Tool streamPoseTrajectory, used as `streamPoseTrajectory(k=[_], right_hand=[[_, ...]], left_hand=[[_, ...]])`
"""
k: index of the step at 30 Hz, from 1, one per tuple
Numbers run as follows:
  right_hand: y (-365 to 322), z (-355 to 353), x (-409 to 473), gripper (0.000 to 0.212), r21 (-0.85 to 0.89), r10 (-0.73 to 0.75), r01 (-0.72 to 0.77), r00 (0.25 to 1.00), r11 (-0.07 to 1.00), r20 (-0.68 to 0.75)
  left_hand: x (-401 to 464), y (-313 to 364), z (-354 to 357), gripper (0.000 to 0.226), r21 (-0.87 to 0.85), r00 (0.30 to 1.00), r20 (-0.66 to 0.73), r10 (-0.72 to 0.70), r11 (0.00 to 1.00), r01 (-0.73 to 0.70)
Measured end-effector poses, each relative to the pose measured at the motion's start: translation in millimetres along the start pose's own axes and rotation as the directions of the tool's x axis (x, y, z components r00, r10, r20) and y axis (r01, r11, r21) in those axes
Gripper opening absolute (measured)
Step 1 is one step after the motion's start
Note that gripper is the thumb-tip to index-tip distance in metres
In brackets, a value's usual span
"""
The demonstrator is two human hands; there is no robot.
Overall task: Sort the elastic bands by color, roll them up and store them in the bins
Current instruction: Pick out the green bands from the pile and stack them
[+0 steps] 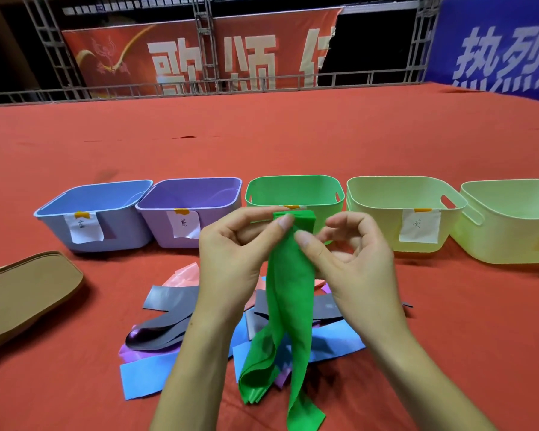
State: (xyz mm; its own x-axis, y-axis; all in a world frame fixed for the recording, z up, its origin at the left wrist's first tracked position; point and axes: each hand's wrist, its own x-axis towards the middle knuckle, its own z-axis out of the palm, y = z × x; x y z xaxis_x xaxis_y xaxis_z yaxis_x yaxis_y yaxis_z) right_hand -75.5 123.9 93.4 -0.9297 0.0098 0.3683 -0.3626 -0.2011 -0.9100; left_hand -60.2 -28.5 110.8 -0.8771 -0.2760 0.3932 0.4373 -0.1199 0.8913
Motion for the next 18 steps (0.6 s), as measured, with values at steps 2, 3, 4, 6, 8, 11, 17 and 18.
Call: streamPoseTrajectory(k=[2, 3, 4, 6, 8, 11, 17, 18], right_hand=[[4.9, 2.8, -2.8, 0.047, -0.066, 0.049, -0.046, 0.997, 0.997, 0.054], [8.1, 4.1, -4.4, 0.051, -0.094, 0.083, -0.074, 0.992, 0.993, 0.097], [11.6, 5.5, -6.3, 0.055, -0.105, 0.117, -0.102, 0.982, 0.989, 0.147], [18.8, 7.2, -10.1, 0.061, -0.126, 0.166, -0.139, 0.955, 0.982, 0.245], [23.9, 8.1, -14.1, 0.067, -0.170, 0.189, -0.139, 0.928, 0.975, 0.321], [29.1, 8.4, -19.6, 0.075, -0.234, 0.204, -0.118, 0.899, 0.965, 0.388], [32.0, 10.8, -27.3, 0.077, -0.289, 0.199, -0.074, 0.879, 0.954, 0.433], [29.5, 11.4, -28.8, 0.076, -0.277, 0.186, -0.064, 0.878, 0.959, 0.440]], left_hand=[[3.1, 4.5, -5.8, 0.015, -0.009, 0.997, -0.070, 0.027, 1.000, -0.028], [4.4, 6.6, -9.3, 0.015, -0.014, 0.995, -0.093, 0.039, 0.999, -0.041], [5.5, 8.5, -12.7, 0.016, -0.017, 0.993, -0.108, 0.051, 0.998, -0.053], [7.0, 12.3, -19.3, 0.015, -0.019, 0.989, -0.132, 0.064, 0.998, -0.067], [8.6, 15.5, -25.8, 0.014, -0.025, 0.985, -0.160, 0.069, 0.997, -0.074], [11.6, 18.7, -34.8, 0.010, -0.048, 0.979, -0.194, 0.067, 0.996, -0.078], [18.2, 21.3, -50.7, 0.010, -0.060, 0.968, -0.236, 0.084, 0.993, -0.101], [19.3, 21.3, -52.9, 0.012, -0.064, 0.965, -0.250, 0.080, 0.993, -0.099]])
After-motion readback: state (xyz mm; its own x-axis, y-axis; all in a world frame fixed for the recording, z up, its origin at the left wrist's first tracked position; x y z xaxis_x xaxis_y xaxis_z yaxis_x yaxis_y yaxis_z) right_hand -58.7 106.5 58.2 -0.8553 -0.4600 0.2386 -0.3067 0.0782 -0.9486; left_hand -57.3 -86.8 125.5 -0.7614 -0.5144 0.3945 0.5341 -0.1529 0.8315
